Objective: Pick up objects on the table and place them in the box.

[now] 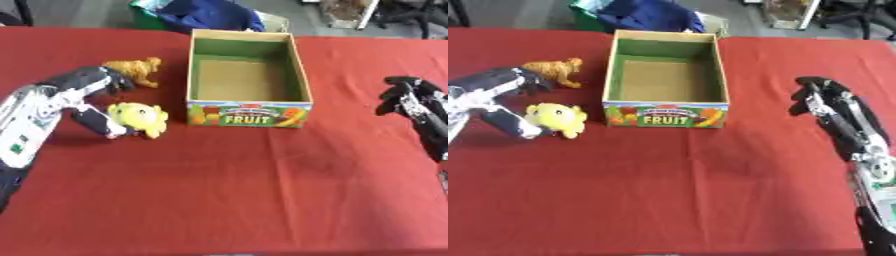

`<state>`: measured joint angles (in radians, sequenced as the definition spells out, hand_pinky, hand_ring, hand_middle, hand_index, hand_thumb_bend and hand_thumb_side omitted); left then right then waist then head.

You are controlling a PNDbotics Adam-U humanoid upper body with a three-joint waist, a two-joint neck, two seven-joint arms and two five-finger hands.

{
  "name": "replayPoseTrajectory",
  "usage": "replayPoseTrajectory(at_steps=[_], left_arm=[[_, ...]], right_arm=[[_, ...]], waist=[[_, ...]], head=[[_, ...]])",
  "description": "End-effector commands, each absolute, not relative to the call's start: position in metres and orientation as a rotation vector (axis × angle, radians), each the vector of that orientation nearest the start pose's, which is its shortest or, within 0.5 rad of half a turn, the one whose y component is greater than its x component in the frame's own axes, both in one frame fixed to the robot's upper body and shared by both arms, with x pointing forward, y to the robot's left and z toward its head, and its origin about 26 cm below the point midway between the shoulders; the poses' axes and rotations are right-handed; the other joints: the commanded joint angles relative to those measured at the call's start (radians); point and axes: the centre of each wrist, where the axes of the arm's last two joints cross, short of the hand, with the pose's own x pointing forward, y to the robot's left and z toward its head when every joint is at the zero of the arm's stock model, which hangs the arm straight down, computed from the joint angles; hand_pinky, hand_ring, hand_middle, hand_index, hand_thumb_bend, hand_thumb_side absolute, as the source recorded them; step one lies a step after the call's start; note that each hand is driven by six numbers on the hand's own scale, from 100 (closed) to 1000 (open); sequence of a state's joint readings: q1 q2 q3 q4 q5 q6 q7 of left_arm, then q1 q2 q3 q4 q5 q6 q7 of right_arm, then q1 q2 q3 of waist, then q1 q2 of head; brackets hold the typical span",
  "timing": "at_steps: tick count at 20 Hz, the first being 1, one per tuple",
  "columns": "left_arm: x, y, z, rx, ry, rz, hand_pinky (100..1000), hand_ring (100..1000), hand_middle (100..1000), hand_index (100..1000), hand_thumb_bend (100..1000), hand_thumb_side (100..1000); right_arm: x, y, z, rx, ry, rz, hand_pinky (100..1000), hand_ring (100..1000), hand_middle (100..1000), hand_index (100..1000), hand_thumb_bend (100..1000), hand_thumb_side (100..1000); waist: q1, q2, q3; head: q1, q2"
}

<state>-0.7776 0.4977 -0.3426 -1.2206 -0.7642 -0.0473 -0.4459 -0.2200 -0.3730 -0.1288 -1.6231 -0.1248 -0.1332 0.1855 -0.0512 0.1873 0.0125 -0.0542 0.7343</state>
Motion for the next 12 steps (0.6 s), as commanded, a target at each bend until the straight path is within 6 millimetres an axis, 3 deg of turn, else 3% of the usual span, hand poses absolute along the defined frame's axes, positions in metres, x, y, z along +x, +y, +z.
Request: replayPoseTrajectory(at_steps=[1, 6, 12], left_arm=[[0.444, 0.239, 0.178, 0.826, -1.391, -1.607, 723, 716, 717, 821, 555, 252], [0.453, 0.231, 0.162, 0.828, -1.354, -1.649, 721, 712, 711, 819, 532, 226], [0.459, 0.234, 0.148, 0.815, -1.294, -1.665, 706, 684, 680, 802, 462, 156]], right_arm=[[0.327, -0.346, 0.114, -0.136, -1.981, 0.363, 567, 524, 547, 769, 100, 568], [0.327, -0.345, 0.113, -0.132, -1.980, 0.363, 567, 524, 547, 770, 100, 568], [0.326, -0.345, 0.112, -0.130, -1.979, 0.361, 567, 525, 547, 770, 100, 570]], waist=[[0.001, -0.014, -0.003], [-0.001, -0.013, -0.007], [-0.001, -0.013, -0.010]], head=[[0.003, 0.000], [0.001, 0.002], [0.000, 0.003]])
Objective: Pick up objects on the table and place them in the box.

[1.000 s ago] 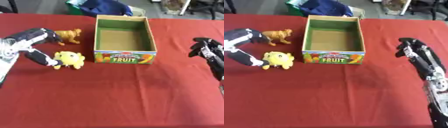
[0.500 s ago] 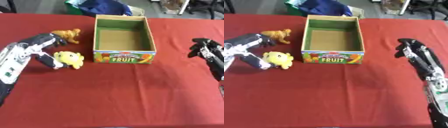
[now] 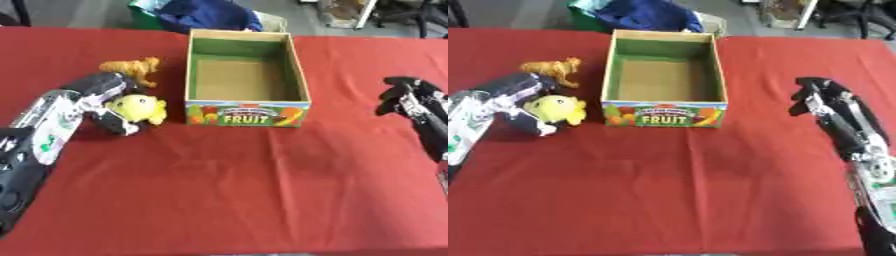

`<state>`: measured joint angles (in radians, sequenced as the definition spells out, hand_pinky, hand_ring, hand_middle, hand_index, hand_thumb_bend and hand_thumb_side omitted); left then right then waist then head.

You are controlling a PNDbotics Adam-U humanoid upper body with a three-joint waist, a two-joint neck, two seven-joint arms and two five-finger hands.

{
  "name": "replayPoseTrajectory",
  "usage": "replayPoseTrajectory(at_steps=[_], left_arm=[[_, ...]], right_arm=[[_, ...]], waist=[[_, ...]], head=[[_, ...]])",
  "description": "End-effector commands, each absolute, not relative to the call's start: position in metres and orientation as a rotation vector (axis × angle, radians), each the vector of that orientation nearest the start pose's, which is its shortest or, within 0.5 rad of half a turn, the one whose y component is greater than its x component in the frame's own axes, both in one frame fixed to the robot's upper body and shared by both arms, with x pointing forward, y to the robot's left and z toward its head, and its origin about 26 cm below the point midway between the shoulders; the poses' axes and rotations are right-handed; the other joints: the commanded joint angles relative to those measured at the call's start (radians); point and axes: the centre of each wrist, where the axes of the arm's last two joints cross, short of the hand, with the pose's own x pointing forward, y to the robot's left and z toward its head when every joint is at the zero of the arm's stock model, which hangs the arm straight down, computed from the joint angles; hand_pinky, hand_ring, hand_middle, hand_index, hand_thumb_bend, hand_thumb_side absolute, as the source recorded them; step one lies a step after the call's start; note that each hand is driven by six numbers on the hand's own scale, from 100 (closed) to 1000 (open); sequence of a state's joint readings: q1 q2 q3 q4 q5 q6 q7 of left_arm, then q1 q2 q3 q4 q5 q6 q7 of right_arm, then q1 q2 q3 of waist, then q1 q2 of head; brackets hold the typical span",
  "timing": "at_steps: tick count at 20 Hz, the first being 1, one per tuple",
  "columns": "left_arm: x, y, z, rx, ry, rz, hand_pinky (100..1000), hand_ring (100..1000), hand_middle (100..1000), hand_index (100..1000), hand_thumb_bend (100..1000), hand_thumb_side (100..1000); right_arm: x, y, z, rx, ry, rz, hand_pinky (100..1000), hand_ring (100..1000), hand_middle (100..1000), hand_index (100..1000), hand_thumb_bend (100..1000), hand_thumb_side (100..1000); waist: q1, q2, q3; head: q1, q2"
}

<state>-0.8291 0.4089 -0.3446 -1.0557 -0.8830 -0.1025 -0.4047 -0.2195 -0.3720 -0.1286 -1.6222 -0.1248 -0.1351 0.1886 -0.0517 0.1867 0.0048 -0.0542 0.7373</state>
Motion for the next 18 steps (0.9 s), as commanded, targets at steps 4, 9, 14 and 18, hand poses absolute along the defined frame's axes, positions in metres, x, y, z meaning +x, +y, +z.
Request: replayPoseTrajectory(at_steps=[4, 9, 14, 18], left_arm=[[0.459, 0.238, 0.144, 0.804, -1.273, -1.669, 663, 601, 589, 736, 346, 100], [0.457, 0.240, 0.149, 0.801, -1.298, -1.653, 609, 487, 456, 628, 178, 100], [0.452, 0.239, 0.165, 0.777, -1.327, -1.652, 599, 465, 428, 602, 153, 109], [0.447, 0.242, 0.184, 0.748, -1.335, -1.678, 598, 459, 421, 595, 133, 115]], right_arm=[[0.326, -0.346, 0.112, -0.132, -1.978, 0.359, 567, 524, 547, 770, 100, 571], [0.326, -0.346, 0.112, -0.132, -1.979, 0.360, 567, 525, 548, 770, 100, 569], [0.326, -0.346, 0.112, -0.133, -1.978, 0.359, 567, 525, 548, 770, 100, 569], [0.326, -0.346, 0.112, -0.134, -1.978, 0.361, 567, 525, 548, 770, 100, 569]], waist=[[0.000, -0.012, -0.003], [0.000, -0.013, -0.001], [0.001, -0.014, -0.001], [0.004, -0.015, -0.002]], head=[[-0.001, 0.000], [-0.004, -0.002], [-0.005, -0.003], [-0.006, -0.005]])
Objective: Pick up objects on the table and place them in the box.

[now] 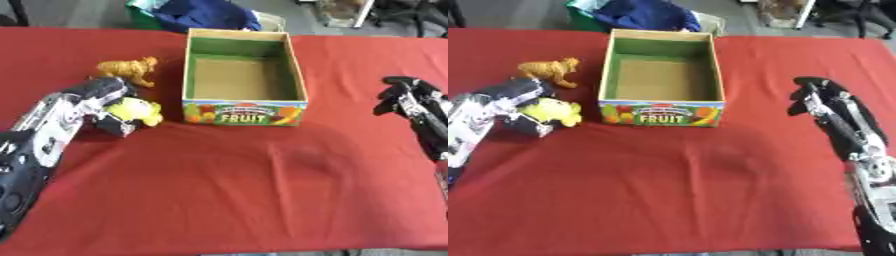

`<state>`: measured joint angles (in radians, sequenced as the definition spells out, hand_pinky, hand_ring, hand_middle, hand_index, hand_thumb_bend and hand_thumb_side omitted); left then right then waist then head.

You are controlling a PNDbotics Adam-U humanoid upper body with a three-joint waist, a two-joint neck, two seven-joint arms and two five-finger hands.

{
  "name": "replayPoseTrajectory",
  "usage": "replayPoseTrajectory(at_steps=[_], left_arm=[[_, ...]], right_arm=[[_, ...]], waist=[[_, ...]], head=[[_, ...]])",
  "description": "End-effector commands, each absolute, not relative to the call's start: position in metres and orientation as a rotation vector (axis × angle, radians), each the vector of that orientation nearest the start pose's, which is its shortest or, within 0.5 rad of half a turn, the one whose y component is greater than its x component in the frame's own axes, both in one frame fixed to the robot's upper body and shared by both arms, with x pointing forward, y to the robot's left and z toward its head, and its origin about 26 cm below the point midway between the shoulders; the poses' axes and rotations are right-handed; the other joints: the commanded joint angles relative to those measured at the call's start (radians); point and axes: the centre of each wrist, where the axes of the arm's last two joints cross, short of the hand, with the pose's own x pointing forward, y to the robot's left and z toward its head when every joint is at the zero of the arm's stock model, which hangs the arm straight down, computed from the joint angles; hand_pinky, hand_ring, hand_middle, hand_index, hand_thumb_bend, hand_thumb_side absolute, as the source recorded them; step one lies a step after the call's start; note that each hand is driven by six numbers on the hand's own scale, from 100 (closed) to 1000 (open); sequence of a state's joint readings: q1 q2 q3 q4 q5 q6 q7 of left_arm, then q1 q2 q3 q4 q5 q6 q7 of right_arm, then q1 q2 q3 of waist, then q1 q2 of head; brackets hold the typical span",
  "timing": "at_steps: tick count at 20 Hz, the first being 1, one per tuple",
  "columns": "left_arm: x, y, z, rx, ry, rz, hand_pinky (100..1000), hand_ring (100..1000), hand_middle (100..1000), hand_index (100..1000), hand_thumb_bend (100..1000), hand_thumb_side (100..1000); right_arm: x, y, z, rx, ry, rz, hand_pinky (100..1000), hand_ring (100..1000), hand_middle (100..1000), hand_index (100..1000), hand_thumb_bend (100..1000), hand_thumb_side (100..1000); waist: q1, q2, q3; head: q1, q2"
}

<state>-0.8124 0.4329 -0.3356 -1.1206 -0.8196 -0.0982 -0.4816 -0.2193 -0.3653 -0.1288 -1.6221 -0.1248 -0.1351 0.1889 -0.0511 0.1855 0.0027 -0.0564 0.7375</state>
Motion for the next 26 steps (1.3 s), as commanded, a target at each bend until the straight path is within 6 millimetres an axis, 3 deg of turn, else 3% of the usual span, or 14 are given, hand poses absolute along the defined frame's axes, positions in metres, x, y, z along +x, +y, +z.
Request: replayPoseTrajectory(at_steps=[1, 6, 12, 20, 26], left_arm=[[0.445, 0.243, 0.191, 0.741, -1.340, -1.683, 598, 459, 421, 595, 139, 115], [0.434, 0.249, 0.222, 0.718, -1.386, -1.693, 601, 462, 425, 599, 137, 118], [0.424, 0.249, 0.243, 0.714, -1.460, -1.659, 600, 461, 424, 600, 147, 119], [0.428, 0.230, 0.259, 0.777, -1.588, -1.588, 599, 460, 424, 601, 157, 119], [0.432, 0.227, 0.260, 0.792, -1.603, -1.570, 601, 466, 432, 610, 208, 110]], right_arm=[[0.326, -0.346, 0.112, -0.135, -1.978, 0.361, 567, 525, 548, 770, 100, 570], [0.326, -0.347, 0.112, -0.137, -1.976, 0.362, 567, 525, 548, 770, 100, 571], [0.326, -0.347, 0.113, -0.136, -1.977, 0.364, 568, 525, 548, 770, 100, 570], [0.327, -0.345, 0.112, -0.125, -1.977, 0.368, 568, 525, 549, 771, 100, 571], [0.327, -0.345, 0.112, -0.124, -1.973, 0.369, 568, 525, 549, 771, 100, 575]], waist=[[0.004, -0.014, 0.000], [0.008, -0.016, -0.001], [0.010, -0.017, 0.000], [0.007, -0.018, -0.008], [0.010, -0.018, -0.014]], head=[[-0.004, -0.005], [-0.007, -0.004], [-0.011, -0.004], [-0.014, -0.003], [-0.019, -0.001]])
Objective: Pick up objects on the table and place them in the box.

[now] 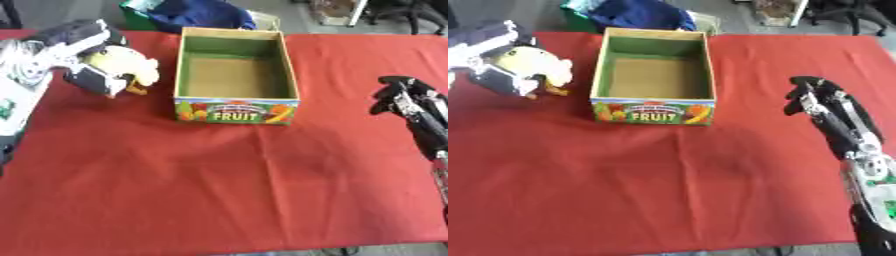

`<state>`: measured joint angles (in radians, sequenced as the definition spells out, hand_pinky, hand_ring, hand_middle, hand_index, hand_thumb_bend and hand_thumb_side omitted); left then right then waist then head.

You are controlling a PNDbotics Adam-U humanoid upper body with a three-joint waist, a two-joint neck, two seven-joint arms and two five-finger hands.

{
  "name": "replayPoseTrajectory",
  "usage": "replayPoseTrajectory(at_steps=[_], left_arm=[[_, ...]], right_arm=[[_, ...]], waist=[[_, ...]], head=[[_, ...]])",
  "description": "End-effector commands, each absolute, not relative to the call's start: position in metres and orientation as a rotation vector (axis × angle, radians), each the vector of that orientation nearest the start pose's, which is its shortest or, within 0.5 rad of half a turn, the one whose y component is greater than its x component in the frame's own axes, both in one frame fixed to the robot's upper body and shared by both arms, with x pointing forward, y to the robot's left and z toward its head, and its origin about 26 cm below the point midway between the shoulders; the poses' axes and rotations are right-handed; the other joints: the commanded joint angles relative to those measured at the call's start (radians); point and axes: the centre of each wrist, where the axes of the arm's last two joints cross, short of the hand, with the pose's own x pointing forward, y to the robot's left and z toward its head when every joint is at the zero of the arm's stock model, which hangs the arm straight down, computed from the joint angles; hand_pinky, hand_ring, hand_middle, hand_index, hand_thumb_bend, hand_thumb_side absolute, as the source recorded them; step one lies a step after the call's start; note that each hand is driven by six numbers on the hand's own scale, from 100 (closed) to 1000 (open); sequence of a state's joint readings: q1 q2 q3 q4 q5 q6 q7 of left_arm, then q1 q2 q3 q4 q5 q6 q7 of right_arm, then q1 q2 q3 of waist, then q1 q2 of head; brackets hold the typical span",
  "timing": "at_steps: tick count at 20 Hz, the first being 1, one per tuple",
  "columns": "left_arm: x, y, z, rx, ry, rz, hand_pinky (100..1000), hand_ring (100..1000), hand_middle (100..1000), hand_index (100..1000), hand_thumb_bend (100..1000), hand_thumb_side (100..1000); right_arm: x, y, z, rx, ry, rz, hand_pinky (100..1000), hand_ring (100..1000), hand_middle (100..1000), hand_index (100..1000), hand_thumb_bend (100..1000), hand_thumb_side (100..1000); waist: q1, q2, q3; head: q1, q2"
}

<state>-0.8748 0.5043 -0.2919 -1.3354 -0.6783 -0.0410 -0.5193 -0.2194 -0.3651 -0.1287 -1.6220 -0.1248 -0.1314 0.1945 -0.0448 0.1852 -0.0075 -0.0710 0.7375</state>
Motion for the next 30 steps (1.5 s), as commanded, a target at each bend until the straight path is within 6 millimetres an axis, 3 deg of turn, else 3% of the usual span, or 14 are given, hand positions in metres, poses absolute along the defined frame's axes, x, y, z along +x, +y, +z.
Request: replayPoseTrajectory(at_steps=[1, 12, 16, 19, 22, 30], left_arm=[[0.433, 0.226, 0.261, 0.796, -1.610, -1.563, 600, 466, 431, 609, 211, 110], [0.453, 0.179, 0.266, 0.914, -1.741, -1.509, 606, 475, 439, 620, 230, 112], [0.465, 0.159, 0.256, 0.952, -1.765, -1.483, 607, 486, 451, 631, 235, 112], [0.470, 0.157, 0.250, 0.970, -1.776, -1.478, 613, 504, 466, 647, 247, 109], [0.473, 0.139, 0.248, 0.963, -1.816, -1.443, 614, 507, 468, 651, 257, 107], [0.480, 0.115, 0.217, 0.987, -1.865, -1.428, 629, 545, 507, 676, 287, 100]], right_arm=[[0.327, -0.345, 0.112, -0.123, -1.972, 0.370, 568, 525, 549, 771, 100, 575], [0.330, -0.338, 0.113, -0.091, -1.979, 0.391, 568, 526, 548, 771, 100, 574], [0.333, -0.333, 0.116, -0.068, -1.987, 0.412, 568, 525, 548, 771, 100, 575], [0.333, -0.332, 0.116, -0.062, -1.988, 0.417, 569, 526, 547, 771, 100, 579], [0.337, -0.325, 0.120, -0.038, -2.001, 0.438, 569, 526, 547, 771, 100, 581], [0.341, -0.317, 0.125, -0.004, -2.008, 0.472, 569, 526, 546, 771, 100, 586]], waist=[[0.004, -0.018, -0.004], [-0.004, -0.013, -0.035], [-0.003, -0.002, -0.062], [-0.003, 0.000, -0.067], [0.003, 0.017, -0.109], [0.016, 0.031, -0.161]], head=[[-0.004, -0.002], [0.019, -0.011], [0.038, -0.022], [0.042, -0.024], [0.065, -0.039], [0.082, -0.056]])
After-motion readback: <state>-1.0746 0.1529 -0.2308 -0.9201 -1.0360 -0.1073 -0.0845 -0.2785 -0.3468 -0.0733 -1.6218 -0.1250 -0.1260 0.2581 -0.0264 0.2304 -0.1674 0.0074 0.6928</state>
